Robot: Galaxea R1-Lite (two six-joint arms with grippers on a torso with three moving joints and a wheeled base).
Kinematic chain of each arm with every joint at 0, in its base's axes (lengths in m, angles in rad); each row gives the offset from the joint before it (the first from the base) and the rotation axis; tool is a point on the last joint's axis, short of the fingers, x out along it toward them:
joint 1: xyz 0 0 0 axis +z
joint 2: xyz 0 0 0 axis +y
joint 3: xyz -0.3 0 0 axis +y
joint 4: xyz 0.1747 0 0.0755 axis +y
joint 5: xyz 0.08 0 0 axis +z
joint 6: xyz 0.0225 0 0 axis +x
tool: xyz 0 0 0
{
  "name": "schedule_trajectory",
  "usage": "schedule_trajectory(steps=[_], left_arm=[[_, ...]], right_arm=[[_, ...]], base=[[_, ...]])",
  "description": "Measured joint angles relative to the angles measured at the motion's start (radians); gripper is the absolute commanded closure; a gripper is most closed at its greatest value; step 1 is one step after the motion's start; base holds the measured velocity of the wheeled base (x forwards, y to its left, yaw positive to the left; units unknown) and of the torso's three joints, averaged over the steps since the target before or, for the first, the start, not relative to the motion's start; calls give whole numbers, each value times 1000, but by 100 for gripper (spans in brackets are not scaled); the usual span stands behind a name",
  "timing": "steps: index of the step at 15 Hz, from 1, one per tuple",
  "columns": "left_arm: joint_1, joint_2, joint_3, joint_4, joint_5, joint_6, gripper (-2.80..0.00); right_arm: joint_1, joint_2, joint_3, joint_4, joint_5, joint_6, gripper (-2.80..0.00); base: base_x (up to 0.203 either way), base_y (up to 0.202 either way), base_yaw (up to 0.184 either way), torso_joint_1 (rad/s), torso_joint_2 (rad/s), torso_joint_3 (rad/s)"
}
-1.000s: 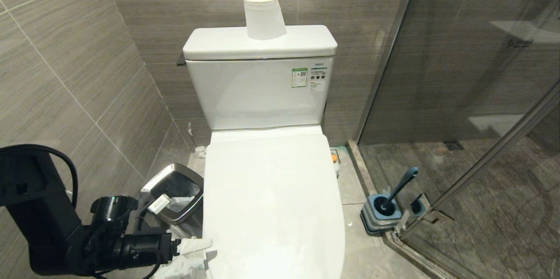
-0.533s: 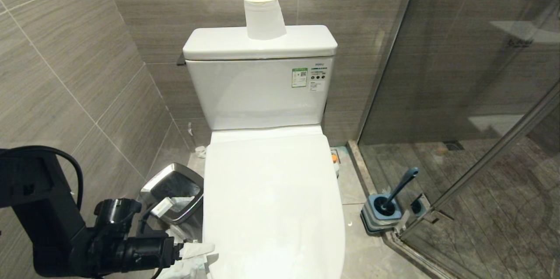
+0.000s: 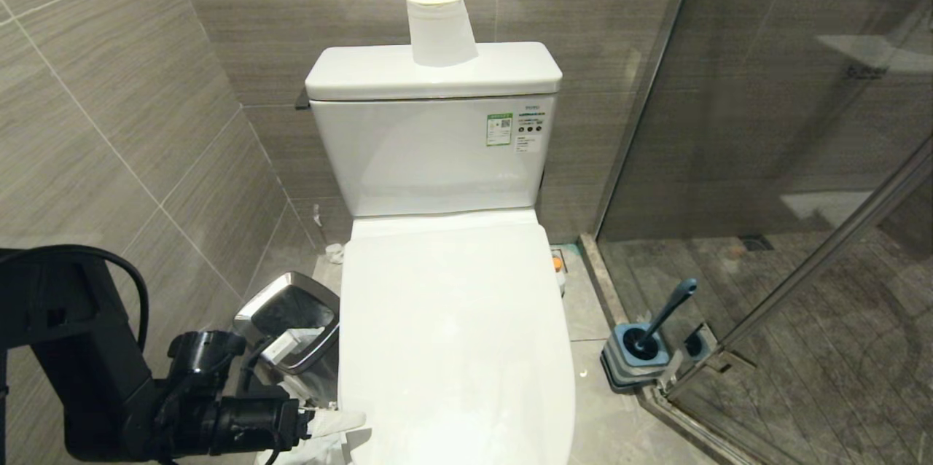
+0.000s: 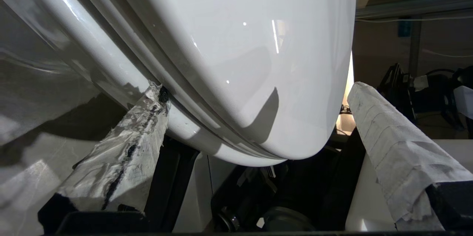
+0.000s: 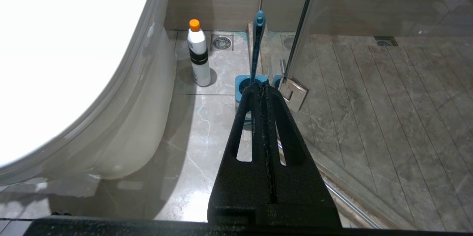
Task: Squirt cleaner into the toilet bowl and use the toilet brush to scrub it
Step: Use the left hand to lift the toilet lid slightly
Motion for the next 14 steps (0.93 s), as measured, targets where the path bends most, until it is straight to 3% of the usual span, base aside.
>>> schedule_trajectory(steps=[8,14], left_arm=[[-40,-3,25,-4,15,-3,-280],[-64,-17,24,1,-33,-12,-280]], right_arm=[[0,0,0,0,-1,0,0],[0,0,0,0,0,1,0]], base=[[0,0,0,0,0,0],[0,0,0,0,0,0]])
